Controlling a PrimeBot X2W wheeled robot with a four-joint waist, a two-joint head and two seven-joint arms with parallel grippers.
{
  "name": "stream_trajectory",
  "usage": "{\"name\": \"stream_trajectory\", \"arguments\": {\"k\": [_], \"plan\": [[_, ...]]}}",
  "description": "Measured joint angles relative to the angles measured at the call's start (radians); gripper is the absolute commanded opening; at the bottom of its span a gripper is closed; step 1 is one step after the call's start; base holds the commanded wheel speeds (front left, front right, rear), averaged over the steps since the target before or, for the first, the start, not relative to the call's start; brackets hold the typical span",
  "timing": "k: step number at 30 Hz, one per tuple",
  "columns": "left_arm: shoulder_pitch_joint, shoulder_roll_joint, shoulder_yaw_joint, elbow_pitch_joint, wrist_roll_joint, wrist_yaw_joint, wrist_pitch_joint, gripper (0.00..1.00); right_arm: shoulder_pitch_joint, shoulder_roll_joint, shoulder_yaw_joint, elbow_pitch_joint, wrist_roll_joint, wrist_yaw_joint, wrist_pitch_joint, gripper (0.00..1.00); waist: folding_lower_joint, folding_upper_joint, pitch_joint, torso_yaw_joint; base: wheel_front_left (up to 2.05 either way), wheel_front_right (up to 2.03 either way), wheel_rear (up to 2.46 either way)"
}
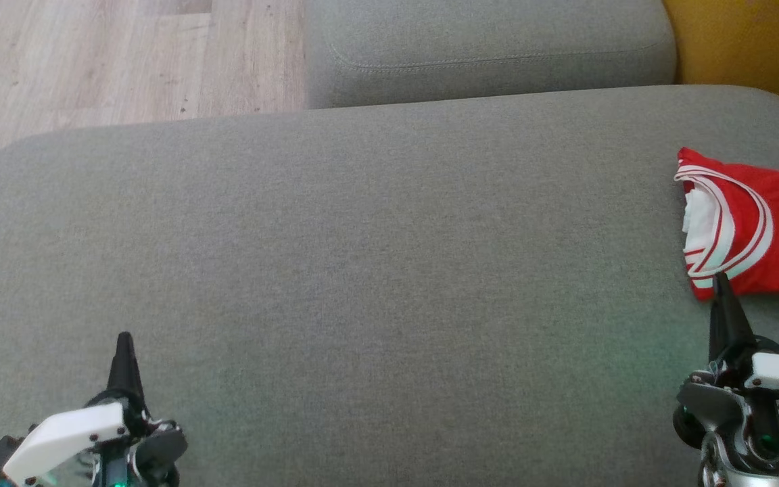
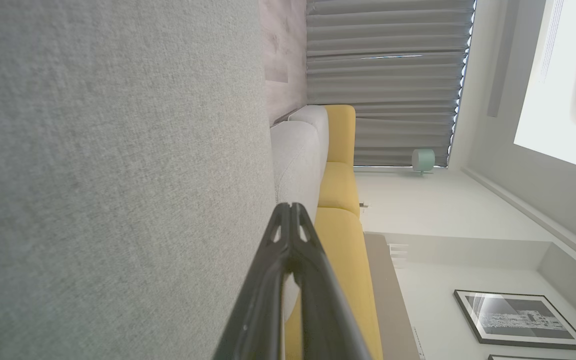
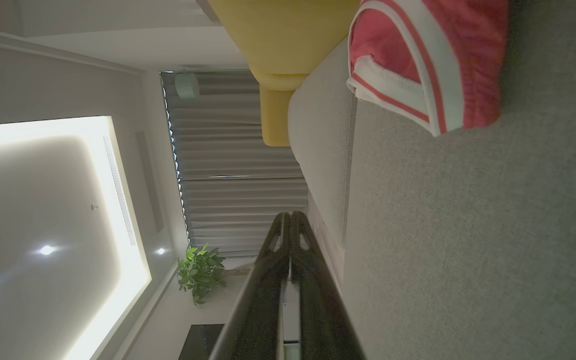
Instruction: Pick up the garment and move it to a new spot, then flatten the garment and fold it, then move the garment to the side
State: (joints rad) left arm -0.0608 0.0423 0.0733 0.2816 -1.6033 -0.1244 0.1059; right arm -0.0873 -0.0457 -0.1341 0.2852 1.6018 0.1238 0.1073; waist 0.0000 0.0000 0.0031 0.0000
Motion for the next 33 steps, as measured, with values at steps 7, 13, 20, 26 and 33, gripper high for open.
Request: {"name": "stream_trajectory", "arguments": {"k": [7, 13, 20, 26, 33], "plan": [[0.0, 0.0, 0.0, 0.0, 0.0, 0.0, 0.0, 0.0, 0.0, 0.0, 0.0, 0.0, 0.0, 0.0, 0.0, 0.0, 0.0, 0.0, 0.0, 0.0, 0.0, 0.0, 0.0], [0.0, 0.0, 0.0, 0.0, 0.0, 0.0, 0.0, 0.0, 0.0, 0.0, 0.0, 0.0, 0.0, 0.0, 0.0, 0.0, 0.0, 0.0, 0.0, 0.0, 0.0, 0.0, 0.0], [0.0, 0.0, 0.0, 0.0, 0.0, 0.0, 0.0, 0.0, 0.0, 0.0, 0.0, 0.0, 0.0, 0.0, 0.0, 0.0, 0.0, 0.0, 0.0, 0.0, 0.0, 0.0, 0.0], [0.0, 0.0, 0.0, 0.0, 0.0, 0.0, 0.0, 0.0, 0.0, 0.0, 0.0, 0.0, 0.0, 0.0, 0.0, 0.0, 0.0, 0.0, 0.0, 0.0, 0.0, 0.0, 0.0], [0.0, 0.0, 0.0, 0.0, 0.0, 0.0, 0.0, 0.0, 0.0, 0.0, 0.0, 0.0, 0.0, 0.0, 0.0, 0.0, 0.0, 0.0, 0.0, 0.0, 0.0, 0.0, 0.0]]}}
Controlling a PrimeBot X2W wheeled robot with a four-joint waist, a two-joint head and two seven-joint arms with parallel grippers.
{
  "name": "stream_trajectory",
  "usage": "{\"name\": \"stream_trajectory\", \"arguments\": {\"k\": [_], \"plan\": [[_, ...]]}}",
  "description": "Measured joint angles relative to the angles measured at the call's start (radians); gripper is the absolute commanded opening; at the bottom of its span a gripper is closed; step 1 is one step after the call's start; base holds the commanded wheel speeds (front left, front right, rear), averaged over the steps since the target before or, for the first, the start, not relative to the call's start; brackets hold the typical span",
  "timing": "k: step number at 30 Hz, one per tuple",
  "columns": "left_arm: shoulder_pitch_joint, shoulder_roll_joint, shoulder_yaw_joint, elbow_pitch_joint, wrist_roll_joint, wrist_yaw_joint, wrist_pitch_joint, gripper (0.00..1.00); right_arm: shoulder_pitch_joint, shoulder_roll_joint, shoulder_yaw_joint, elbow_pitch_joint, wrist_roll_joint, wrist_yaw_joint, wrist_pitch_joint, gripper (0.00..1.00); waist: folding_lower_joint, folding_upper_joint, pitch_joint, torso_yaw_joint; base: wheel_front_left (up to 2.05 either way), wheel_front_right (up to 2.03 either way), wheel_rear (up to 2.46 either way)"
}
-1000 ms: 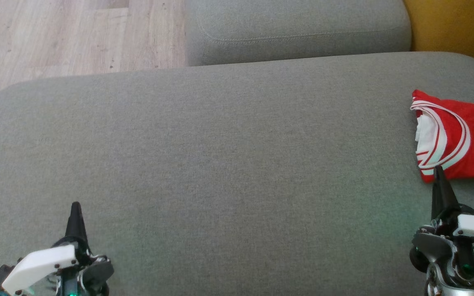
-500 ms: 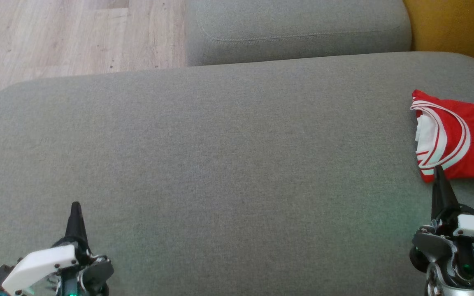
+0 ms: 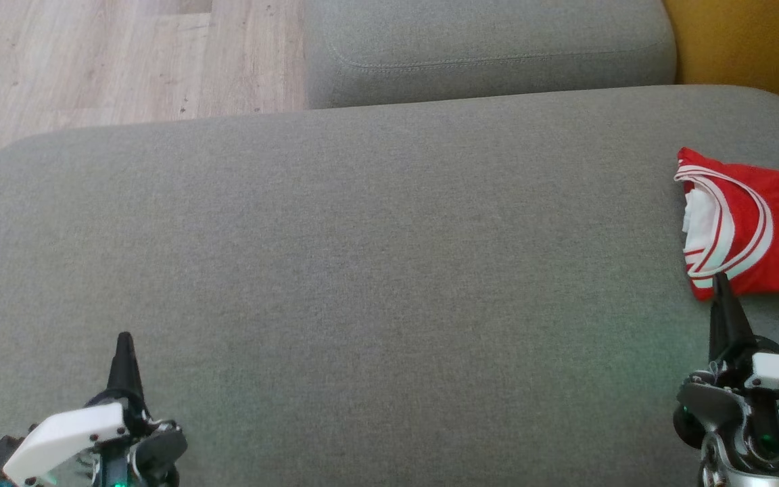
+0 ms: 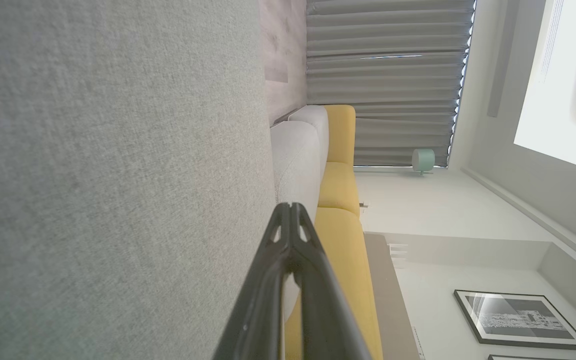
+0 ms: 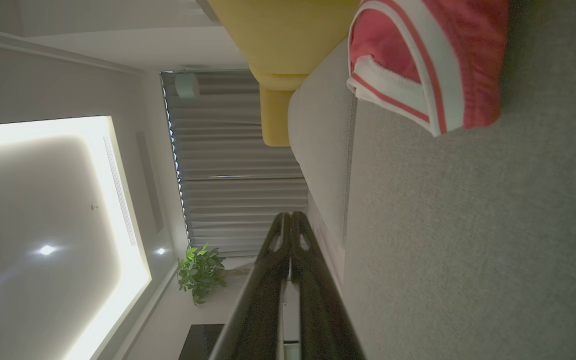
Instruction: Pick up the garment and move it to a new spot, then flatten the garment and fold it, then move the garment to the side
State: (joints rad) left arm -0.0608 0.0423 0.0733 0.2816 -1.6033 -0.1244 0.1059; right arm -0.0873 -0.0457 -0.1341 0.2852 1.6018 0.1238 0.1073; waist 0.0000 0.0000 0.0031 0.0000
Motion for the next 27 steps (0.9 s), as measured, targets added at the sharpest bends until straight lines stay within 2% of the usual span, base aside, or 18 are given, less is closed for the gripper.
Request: {"name": "stream_trajectory", "arguments": {"k": [27], "plan": [[0.0, 0.0, 0.0, 0.0, 0.0, 0.0, 0.0, 0.0, 0.0, 0.0, 0.0, 0.0, 0.0, 0.0, 0.0, 0.0, 0.0, 0.0, 0.0, 0.0, 0.0, 0.0, 0.0]]}}
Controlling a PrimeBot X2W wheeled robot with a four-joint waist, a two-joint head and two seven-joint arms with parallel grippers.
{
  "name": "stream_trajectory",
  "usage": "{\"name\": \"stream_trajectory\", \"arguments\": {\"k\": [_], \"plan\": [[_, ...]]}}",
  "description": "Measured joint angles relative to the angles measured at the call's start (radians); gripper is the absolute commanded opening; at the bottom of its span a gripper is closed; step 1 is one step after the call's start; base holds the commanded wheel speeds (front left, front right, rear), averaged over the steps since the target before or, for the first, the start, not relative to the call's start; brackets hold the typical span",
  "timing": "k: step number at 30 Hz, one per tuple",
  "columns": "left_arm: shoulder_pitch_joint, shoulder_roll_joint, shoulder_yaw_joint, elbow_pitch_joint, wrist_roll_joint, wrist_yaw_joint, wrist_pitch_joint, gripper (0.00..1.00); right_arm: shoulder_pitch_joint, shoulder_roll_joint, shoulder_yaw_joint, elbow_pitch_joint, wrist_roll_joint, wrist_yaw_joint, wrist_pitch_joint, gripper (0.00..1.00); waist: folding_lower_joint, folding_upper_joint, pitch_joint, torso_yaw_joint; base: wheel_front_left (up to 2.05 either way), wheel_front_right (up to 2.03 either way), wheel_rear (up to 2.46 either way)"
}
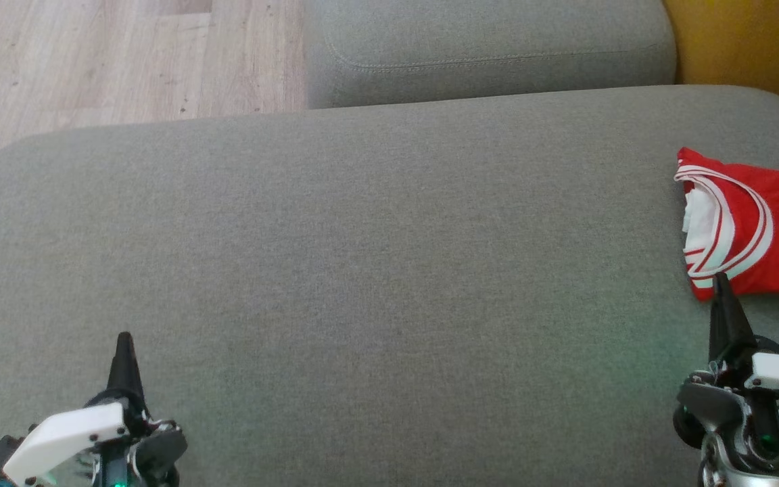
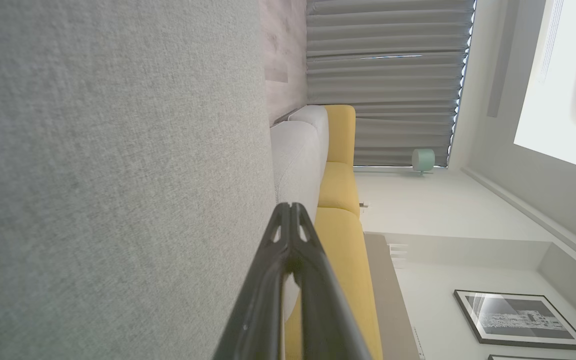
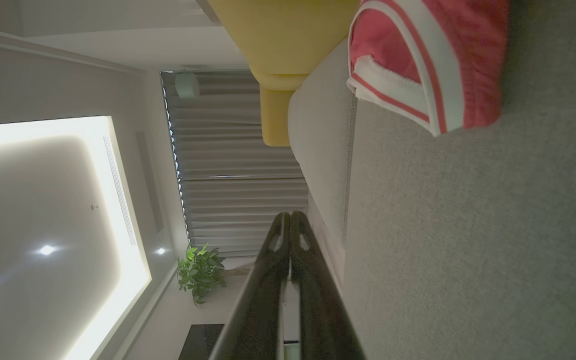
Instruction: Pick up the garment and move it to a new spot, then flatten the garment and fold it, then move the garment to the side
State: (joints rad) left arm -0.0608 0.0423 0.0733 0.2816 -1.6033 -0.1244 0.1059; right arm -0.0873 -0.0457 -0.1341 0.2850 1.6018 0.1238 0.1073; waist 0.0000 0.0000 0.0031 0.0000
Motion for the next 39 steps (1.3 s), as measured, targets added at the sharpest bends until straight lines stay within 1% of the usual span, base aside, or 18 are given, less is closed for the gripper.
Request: {"name": "stream_trajectory", "arguments": {"k": [39], "plan": [[0.0, 0.0, 0.0, 0.0, 0.0, 0.0, 0.0, 0.0, 0.0, 0.0, 0.0, 0.0, 0.0, 0.0, 0.0, 0.0, 0.0, 0.0, 0.0, 0.0, 0.0, 0.0, 0.0]]}}
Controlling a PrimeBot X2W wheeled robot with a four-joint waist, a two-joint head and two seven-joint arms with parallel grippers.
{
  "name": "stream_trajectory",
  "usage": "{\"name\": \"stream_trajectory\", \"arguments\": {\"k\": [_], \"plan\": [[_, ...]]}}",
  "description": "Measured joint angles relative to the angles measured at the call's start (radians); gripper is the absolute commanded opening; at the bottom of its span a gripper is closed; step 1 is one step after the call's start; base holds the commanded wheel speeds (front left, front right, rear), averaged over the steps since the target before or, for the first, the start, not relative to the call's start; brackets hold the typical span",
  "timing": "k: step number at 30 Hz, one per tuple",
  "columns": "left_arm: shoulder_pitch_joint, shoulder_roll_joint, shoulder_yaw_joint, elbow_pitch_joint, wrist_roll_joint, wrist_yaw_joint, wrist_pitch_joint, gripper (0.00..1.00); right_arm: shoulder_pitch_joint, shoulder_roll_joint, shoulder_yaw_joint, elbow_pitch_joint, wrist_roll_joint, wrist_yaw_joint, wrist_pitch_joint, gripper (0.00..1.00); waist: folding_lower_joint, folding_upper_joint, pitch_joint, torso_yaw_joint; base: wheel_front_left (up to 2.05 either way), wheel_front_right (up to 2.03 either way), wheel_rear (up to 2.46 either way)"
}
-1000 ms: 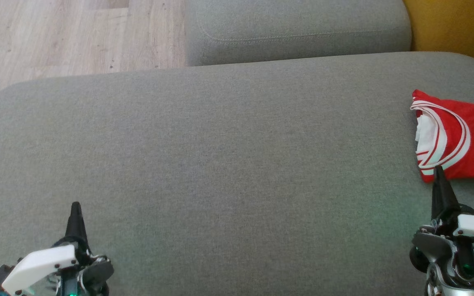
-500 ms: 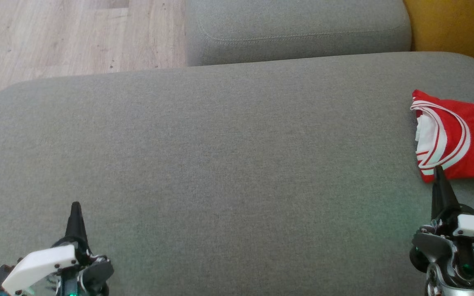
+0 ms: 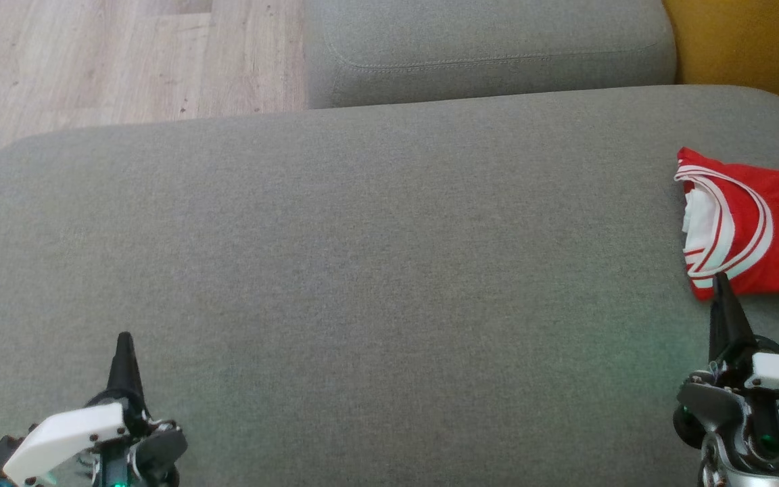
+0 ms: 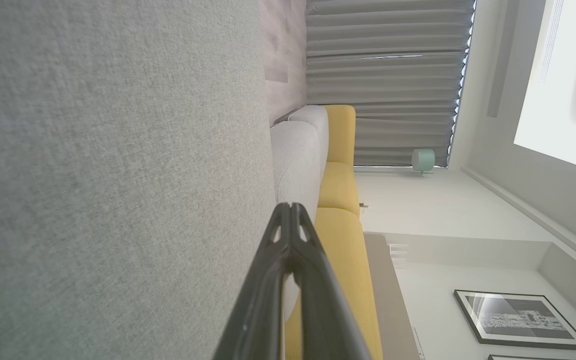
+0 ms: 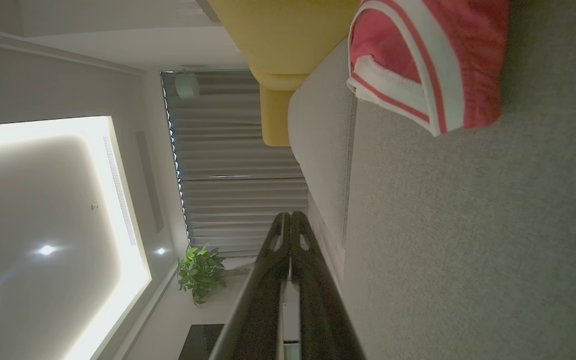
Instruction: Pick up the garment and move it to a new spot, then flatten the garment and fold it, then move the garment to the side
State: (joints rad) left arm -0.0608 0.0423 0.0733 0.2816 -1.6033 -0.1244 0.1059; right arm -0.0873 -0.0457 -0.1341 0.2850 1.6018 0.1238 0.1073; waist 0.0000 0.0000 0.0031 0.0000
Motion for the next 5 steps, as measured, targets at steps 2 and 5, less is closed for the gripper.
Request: {"name": "stream_trajectory", "arguments": {"k": [2, 5], "plan": [[0.0, 0.0, 0.0, 0.0, 0.0, 0.0, 0.0, 0.0, 0.0, 0.0, 0.0, 0.0, 0.0, 0.0, 0.0, 0.0, 0.0, 0.0, 0.0, 0.0, 0.0, 0.0, 0.0], [0.0, 0.0, 0.0, 0.0, 0.0, 0.0, 0.0, 0.0, 0.0, 0.0, 0.0, 0.0, 0.0, 0.0, 0.0, 0.0, 0.0, 0.0, 0.0, 0.0, 0.0, 0.0, 0.0]]}}
